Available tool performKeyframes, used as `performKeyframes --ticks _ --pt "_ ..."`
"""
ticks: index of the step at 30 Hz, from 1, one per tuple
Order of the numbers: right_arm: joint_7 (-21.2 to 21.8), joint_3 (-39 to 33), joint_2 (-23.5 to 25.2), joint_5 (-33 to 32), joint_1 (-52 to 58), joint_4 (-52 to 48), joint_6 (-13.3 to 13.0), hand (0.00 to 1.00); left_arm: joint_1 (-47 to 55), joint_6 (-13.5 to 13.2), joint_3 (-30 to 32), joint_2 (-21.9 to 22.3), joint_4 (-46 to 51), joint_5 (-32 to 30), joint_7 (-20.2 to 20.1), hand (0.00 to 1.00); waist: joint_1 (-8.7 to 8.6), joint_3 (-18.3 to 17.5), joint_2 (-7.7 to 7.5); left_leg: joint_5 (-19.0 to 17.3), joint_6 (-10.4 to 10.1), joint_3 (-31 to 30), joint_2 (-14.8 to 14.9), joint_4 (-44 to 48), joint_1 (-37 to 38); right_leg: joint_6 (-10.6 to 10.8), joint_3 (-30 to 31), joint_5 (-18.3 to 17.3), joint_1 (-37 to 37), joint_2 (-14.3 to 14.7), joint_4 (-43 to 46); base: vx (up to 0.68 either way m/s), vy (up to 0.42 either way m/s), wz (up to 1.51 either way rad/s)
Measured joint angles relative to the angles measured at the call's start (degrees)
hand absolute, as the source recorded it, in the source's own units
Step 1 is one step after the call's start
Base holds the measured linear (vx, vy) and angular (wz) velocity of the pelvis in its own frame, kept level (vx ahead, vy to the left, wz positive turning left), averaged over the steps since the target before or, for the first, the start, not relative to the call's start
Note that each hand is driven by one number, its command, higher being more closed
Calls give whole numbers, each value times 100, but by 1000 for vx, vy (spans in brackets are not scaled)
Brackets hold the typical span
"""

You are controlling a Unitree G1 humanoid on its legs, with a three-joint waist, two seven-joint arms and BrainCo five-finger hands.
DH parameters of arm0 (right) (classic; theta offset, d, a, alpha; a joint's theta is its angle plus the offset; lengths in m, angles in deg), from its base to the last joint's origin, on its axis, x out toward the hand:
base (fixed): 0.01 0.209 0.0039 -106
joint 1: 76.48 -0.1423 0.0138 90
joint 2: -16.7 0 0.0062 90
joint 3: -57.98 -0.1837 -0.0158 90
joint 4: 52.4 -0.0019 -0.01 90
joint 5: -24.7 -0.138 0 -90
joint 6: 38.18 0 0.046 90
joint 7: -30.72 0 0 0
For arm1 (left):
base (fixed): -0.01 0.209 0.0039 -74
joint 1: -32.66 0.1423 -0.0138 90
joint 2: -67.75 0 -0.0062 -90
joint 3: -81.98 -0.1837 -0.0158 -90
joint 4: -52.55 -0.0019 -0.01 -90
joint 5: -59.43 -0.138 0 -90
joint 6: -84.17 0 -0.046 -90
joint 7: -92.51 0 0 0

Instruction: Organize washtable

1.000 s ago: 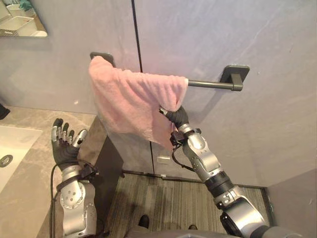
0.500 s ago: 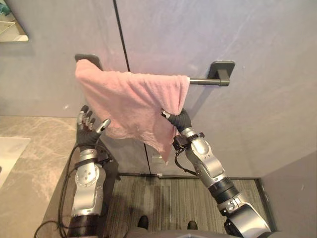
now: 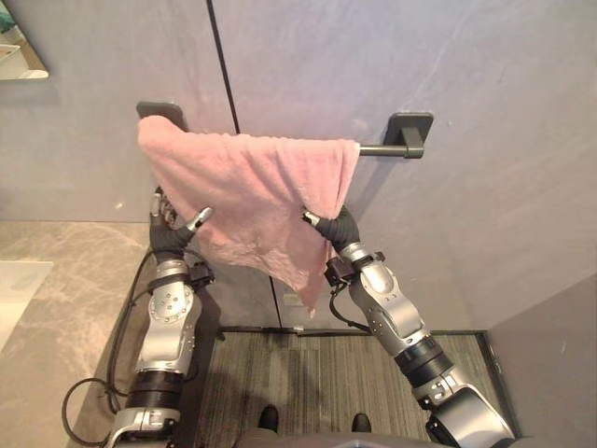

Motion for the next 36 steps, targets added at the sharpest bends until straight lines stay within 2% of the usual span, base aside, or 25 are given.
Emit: performKeyframes --ticks 5,8,10,14,27,36 --pt "-42 -2 -11 2 11 -11 0 100 -11 -1 -115 -7 1 3 -29 100 1 -5 -8 13 -16 6 1 -1 -6 -3 2 16 0 1 -21 0 0 0" --pt "-50 1 6 4 36 -27 -2 100 -289 29 -573 -115 1 -2 -309 100 -26 -22 -33 15 -12 50 -4 -2 -7 1 36 34 -2 -6 -62 3 4 -7" --pt "-46 12 11 5 36 -30 -2 100 -440 20 -793 -101 18 -5 -456 100 -130 -31 -48 36 24 81 -4 -1 0 7 68 39 -8 -6 -68 24 -1 -8" --pt "-48 -27 -46 7 255 -251 -63 100 -394 1 -799 34 25 -6 -552 100 -235 -34 -52 35 29 119 -4 3 8 9 84 49 -18 -4 -85 42 -8 -5" --pt "-42 -74 6 33 515 -390 -41 100 185 -24 -889 145 476 -22 -697 100 -265 -81 -102 21 44 104 -6 0 89 12 72 50 103 -9 -131 3 -1 0" --pt "-36 -476 47 372 674 -385 27 100 561 -142 -757 371 703 -243 -1014 100 -266 -152 -139 22 46 56 -18 -39 114 17 26 45 145 -11 -121 -3 -1 1"
